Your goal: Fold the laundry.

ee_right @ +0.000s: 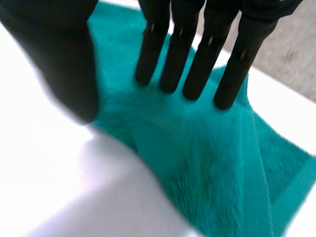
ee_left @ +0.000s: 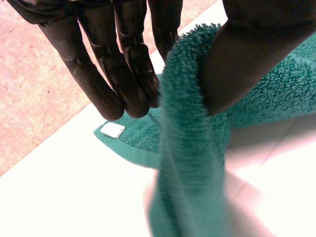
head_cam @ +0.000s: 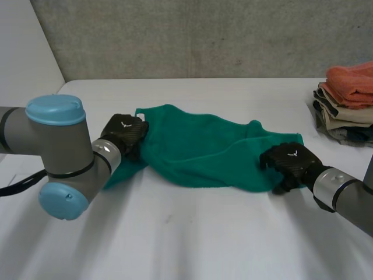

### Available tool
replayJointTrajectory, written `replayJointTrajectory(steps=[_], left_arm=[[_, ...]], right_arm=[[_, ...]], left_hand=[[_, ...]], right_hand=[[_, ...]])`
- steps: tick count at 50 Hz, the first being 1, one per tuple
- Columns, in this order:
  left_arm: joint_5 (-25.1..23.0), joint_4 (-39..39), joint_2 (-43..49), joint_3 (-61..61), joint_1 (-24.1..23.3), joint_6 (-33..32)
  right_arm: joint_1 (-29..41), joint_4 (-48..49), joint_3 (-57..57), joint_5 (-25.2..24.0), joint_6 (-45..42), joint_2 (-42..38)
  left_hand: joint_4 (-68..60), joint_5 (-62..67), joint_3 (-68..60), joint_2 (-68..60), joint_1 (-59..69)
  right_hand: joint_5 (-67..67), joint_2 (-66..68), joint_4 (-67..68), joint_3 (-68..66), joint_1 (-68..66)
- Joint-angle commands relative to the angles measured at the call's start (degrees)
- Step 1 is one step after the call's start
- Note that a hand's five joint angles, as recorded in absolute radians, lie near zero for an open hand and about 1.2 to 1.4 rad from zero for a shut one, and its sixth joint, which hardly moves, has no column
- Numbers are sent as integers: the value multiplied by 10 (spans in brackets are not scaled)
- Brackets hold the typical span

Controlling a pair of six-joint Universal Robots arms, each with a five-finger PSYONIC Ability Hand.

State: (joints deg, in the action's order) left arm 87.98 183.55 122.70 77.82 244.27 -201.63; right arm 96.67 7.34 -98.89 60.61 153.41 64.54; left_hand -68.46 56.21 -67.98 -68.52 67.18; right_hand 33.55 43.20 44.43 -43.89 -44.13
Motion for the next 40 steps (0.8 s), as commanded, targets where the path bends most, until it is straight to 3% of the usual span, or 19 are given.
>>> replayJointTrajectory(steps=[1, 8, 20, 27, 35, 37, 38, 40], left_arm=[[-11, -20, -60, 0, -2, -9], [-26, -49, -109, 8, -10, -17], [-30, -56, -165, 6, -25, -31], [-28, -57, -170, -11, -20, -28], [-28, -56, -172, -18, -20, -28], [-27, -56, -171, -20, -18, -27], [-26, -56, -172, -18, -16, -27], [-24, -55, -169, -16, -10, -28]], right_arm=[[55, -141, 147, 85, -33, 10], [90, -187, 290, 82, 10, -5], [140, -282, 581, 86, -89, -254], [145, -315, 643, 92, -112, -327], [142, -279, 654, 109, -110, -362], [140, -268, 656, 117, -110, -366], [138, -265, 655, 119, -109, -365], [132, -268, 647, 129, -107, -355]], left_hand=[[-115, 138, -120, -115, 128], [-115, 138, -120, -115, 128], [-115, 138, -120, -115, 128], [-115, 138, -120, -115, 128], [-115, 138, -120, -115, 128], [-115, 138, -120, -115, 128], [-115, 138, -120, -115, 128], [-115, 138, -120, -115, 128]], right_hand=[[-219, -216, -228, 223, 225], [-268, -265, -277, 272, 274], [-35, -31, -44, 38, 40], [14, 18, 6, -11, -9], [-39, -36, -48, 43, 45], [188, 192, 179, -185, -182], [363, 366, 354, -359, -357], [364, 368, 356, -361, -359]])
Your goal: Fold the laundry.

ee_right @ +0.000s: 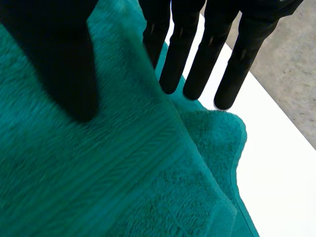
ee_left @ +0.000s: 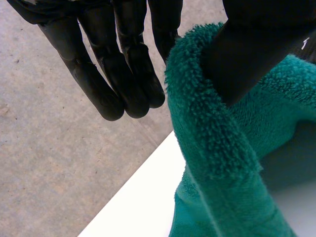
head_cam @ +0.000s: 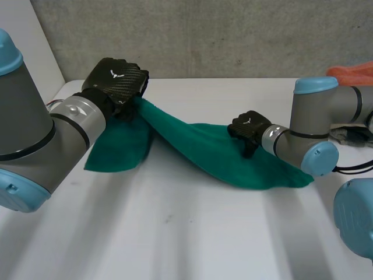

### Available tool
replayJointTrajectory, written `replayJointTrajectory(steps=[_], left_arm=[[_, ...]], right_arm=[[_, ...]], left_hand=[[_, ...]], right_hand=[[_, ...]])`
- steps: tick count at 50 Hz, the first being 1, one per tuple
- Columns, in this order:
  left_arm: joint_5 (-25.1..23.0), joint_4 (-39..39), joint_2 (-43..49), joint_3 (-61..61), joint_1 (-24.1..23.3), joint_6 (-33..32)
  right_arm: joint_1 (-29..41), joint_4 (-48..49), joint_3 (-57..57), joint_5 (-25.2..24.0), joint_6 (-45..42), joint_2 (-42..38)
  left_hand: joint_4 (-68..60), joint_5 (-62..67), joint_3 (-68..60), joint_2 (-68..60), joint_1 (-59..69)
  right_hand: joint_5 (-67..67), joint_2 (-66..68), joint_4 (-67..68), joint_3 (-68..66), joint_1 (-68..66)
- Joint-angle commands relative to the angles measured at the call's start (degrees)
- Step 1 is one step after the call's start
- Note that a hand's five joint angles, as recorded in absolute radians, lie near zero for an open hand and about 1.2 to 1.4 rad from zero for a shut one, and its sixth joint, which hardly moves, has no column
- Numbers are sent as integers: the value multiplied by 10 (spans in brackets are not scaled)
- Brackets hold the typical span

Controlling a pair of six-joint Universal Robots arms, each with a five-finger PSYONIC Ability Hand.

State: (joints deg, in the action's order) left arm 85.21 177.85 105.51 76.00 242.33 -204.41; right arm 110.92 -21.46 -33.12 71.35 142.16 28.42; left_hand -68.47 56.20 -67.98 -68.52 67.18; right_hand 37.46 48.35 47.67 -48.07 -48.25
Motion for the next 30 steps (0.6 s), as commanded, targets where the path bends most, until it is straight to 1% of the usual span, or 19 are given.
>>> replayJointTrajectory(steps=[1, 3, 4, 6, 7, 9, 10, 11, 14, 15, 18, 19, 22, 26, 27, 30], left_arm=[[5, 1, 3, 3, 12, -1], [7, 1, 6, 5, 19, -3], [9, -2, 11, 6, 25, -5], [10, -4, 19, 6, 32, -10], [10, -9, 29, 7, 40, -18], [10, -19, 38, 12, 49, -28], [10, -26, 43, 14, 53, -35], [9, -43, 53, 17, 60, -50], [9, -77, 73, 18, 68, -79], [7, -103, 92, 15, 74, -103], [7, -149, 123, 12, 81, -131], [7, -179, 144, 6, 82, -145], [6, -206, 174, -15, 82, -155], [7, -203, 215, -80, 72, -149], [11, -192, 225, -117, 69, -145], [16, -162, 230, -186, 68, -140]], right_arm=[[-13, 14, -19, 24, 9, 15], [-18, -3, -39, 26, 18, 42], [-25, -26, -68, 27, 23, 81], [-33, -51, -104, 27, 23, 130], [-44, -78, -145, 22, 17, 186], [-58, -102, -187, 12, 1, 234], [-64, -114, -206, 5, -12, 257], [-77, -137, -245, -7, -45, 290], [-92, -185, -298, -15, -112, 328], [-98, -221, -327, -12, -158, 346], [-98, -274, -358, -3, -220, 358], [-94, -299, -371, 5, -250, 359], [-86, -314, -375, 22, -268, 352], [-76, -255, -333, 36, -234, 311], [-73, -220, -300, 43, -212, 294], [-69, -160, -231, 58, -169, 272]], left_hand=[[-115, 138, -120, -115, 128], [-115, 138, -120, -115, 128], [-115, 138, -120, -115, 128], [-115, 138, -120, -115, 128], [-115, 138, -120, -115, 128], [-115, 138, -120, -115, 128], [-115, 138, -120, -115, 128], [-115, 138, -120, -115, 128], [-115, 138, -120, -115, 128], [-115, 138, -120, -115, 128], [-115, 138, -120, -115, 128], [-115, 138, -120, -115, 128], [-115, 138, -120, -115, 128], [-115, 138, -120, -115, 128], [-115, 138, -120, -115, 128], [-115, 138, -120, -115, 128]], right_hand=[[325, 317, 323, -319, -317], [325, 317, 323, -319, -317], [325, 317, 323, -319, -317], [325, 317, 323, -319, -317], [325, 317, 323, -319, -317], [325, 317, 323, -319, -317], [325, 317, 323, -319, -317], [325, 317, 323, -319, -317], [325, 317, 323, -319, -317], [325, 317, 323, -319, -317], [325, 317, 323, -319, -317], [325, 317, 323, -319, -317], [325, 317, 323, -319, -317], [325, 317, 323, -319, -317], [325, 317, 323, -319, -317], [325, 317, 323, -319, -317]])
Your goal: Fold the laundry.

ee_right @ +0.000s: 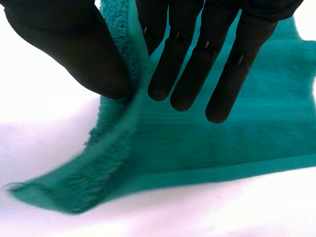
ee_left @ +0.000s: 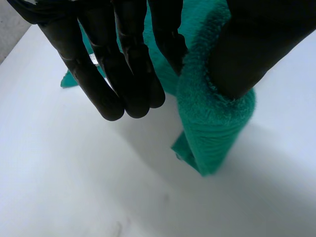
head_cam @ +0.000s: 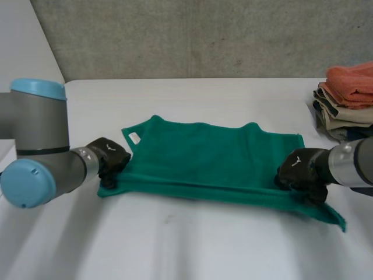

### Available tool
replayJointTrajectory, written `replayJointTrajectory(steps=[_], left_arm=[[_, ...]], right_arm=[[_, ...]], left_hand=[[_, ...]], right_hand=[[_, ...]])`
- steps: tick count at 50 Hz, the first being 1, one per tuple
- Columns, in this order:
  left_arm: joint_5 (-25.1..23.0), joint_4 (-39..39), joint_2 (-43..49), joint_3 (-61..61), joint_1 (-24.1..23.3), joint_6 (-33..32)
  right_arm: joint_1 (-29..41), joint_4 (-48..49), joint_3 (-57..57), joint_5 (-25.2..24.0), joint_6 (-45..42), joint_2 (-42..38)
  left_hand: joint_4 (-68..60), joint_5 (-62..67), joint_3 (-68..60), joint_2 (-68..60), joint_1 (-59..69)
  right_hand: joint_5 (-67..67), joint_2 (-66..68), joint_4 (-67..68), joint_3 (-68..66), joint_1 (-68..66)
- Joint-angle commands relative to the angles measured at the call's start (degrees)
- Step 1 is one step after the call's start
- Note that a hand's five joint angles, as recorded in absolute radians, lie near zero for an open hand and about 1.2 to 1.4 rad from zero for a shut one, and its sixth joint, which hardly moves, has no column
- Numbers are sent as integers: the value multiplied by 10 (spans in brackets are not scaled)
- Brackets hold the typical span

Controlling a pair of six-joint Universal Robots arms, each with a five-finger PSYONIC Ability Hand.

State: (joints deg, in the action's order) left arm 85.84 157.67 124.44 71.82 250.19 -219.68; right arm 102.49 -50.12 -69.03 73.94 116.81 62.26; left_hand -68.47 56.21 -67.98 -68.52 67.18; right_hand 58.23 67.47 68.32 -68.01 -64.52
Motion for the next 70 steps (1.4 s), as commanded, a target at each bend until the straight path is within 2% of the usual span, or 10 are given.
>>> replayJointTrajectory(steps=[1, 7, 13, 16, 26, 39, 46, 51, 63, 70], left_arm=[[13, 66, 40, -195, -11, 20], [22, 209, 15, -352, -11, 82], [33, 369, -31, -381, -12, 153], [36, 381, -41, -367, -12, 160], [51, 351, -61, -207, 12, 148], [-8, 353, 20, 45, 70, 80], [-32, 339, 73, 46, 93, 36], [-31, 309, 68, 31, 97, 37], [-35, 290, 47, 34, 122, 62], [-52, 223, 41, 39, 131, 61]], right_arm=[[18, 175, 184, 47, 118, -78], [22, 380, 343, 107, 273, -84], [25, 590, 342, 127, 371, -36], [26, 621, 319, 126, 369, -21], [28, 602, 185, 76, 369, 1], [27, 551, -68, 18, 345, -56], [25, 538, -101, 19, 317, -75], [19, 521, -106, 22, 319, -72], [-10, 519, -112, 31, 325, -51], [-9, 519, -120, 31, 321, -51]], left_hand=[[-115, 138, -120, -115, 128], [-115, 138, -120, -115, 128], [-115, 138, -120, -115, 128], [-115, 138, -120, -115, 128], [-115, 138, -120, -115, 128], [-115, 138, -120, -115, 128], [-18, 41, -23, -18, 31], [278, -255, 273, 278, -265], [266, -244, 262, 267, -254], [226, -203, 221, 227, -213]], right_hand=[[118, 125, 117, -120, -155], [118, 125, 117, -120, -155], [118, 125, 117, -120, -155], [118, 125, 117, -120, -155], [118, 125, 117, -120, -155], [118, 125, 117, -120, -155], [118, 125, 117, -120, -155], [118, 125, 117, -120, -155], [118, 125, 117, -120, -155], [118, 125, 117, -120, -155]])
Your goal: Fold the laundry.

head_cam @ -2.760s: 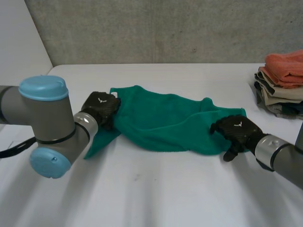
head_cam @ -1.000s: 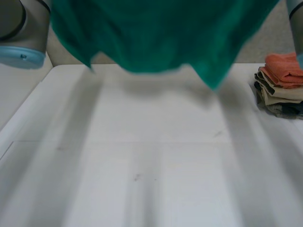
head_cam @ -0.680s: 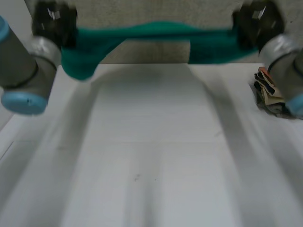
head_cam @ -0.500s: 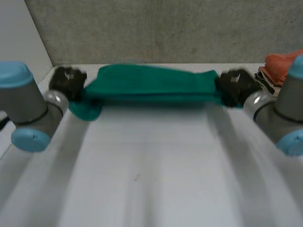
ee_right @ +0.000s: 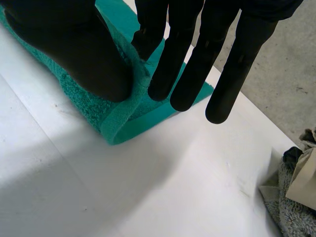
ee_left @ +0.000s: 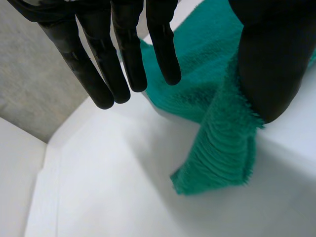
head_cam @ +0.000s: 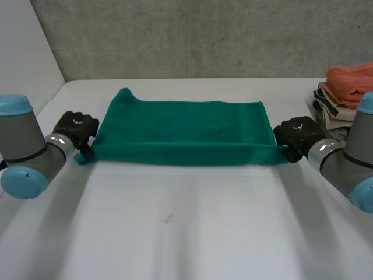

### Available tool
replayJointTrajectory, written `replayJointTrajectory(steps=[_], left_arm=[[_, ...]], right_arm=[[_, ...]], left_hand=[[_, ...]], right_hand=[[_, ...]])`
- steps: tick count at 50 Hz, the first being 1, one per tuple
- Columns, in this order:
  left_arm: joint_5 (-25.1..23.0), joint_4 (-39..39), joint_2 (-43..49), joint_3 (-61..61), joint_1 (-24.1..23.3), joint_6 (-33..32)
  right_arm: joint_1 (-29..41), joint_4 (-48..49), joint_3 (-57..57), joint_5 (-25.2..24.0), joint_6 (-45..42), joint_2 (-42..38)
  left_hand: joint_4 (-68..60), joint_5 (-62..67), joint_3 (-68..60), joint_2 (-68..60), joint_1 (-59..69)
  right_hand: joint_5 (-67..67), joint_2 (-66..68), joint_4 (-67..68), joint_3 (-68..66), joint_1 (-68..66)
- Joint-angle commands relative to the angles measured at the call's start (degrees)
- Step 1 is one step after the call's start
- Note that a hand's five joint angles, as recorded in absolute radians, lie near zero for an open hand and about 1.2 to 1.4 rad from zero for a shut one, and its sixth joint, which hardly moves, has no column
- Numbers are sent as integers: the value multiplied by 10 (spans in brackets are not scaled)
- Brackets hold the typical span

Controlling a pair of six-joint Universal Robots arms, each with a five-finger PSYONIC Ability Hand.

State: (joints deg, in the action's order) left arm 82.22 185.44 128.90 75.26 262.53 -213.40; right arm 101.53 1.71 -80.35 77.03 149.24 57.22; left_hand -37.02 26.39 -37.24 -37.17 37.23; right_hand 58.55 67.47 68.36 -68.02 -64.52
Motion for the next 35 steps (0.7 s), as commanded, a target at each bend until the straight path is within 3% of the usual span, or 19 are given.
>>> replayJointTrajectory(steps=[1, 13, 15, 22, 25, 27, 35], left_arm=[[-19, -60, -4, 5, 9, -2], [-51, -95, -16, 3, 29, -1], [-57, -95, -21, 2, 27, 5], [-54, -97, -43, 8, 28, 9], [-51, -98, -48, 8, 34, 5], [-52, -99, -51, 8, 44, 0], [-75, -136, -52, 4, 86, -37]], right_arm=[[2, 0, -7, 0, -4, -1], [4, -17, -4, 1, 3, 2], [6, -29, -3, 5, 10, 3], [4, -74, 8, 9, 69, 4], [5, -78, 12, 8, 86, -3], [4, -75, 14, 7, 92, -10], [1, -80, 14, -7, 84, -12]], left_hand=[[-90, 97, -88, -89, 88], [-87, 93, -85, -85, 85], [-77, 83, -75, -75, 75], [12, -6, 14, 14, -14], [31, -25, 33, 32, -33], [48, -41, 50, 49, -50], [86, -80, 89, 88, -89]], right_hand=[[115, 125, 116, -120, -155], [115, 125, 116, -120, -155], [-60, -49, -58, 55, 20], [-168, -157, -166, 163, 128], [-78, -67, -76, 73, 38], [113, 124, 115, -119, -154], [115, 125, 116, -120, -155]])
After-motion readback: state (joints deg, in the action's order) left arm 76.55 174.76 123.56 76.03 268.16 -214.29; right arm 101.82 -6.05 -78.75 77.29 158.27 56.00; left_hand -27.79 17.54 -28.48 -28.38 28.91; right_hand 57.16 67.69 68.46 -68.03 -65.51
